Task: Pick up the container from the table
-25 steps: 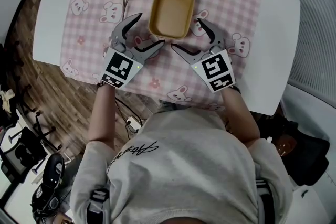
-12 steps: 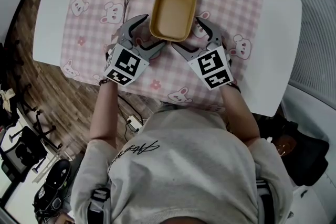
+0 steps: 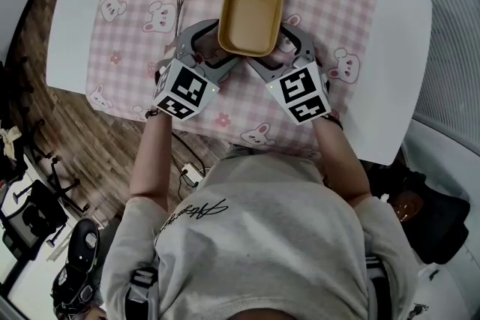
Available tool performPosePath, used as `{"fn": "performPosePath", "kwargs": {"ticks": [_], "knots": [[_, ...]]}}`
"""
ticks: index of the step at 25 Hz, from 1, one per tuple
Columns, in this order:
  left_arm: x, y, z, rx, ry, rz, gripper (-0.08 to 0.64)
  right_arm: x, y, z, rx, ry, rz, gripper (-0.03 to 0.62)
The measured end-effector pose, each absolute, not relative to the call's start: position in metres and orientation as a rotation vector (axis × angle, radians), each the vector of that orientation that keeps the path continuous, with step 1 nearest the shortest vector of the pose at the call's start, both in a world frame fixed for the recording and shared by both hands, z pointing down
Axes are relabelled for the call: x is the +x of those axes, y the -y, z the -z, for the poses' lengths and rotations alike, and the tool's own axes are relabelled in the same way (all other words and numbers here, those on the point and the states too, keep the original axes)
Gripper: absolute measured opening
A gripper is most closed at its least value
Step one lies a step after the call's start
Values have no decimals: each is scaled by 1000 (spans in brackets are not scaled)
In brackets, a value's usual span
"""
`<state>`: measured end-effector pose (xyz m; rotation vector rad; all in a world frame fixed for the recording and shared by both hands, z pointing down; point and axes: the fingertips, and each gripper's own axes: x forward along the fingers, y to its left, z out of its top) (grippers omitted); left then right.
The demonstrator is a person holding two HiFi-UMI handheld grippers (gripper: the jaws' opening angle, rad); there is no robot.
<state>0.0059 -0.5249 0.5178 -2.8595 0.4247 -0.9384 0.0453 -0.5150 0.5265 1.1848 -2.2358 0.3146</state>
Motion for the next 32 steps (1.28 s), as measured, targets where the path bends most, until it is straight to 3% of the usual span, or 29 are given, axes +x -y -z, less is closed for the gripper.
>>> {"fn": "performPosePath", "kwargs": {"ticks": [32], "knots": [[8,514,-493,-2900,-466,881,298,45,508,-502,1214,2272,-299,356]]}}
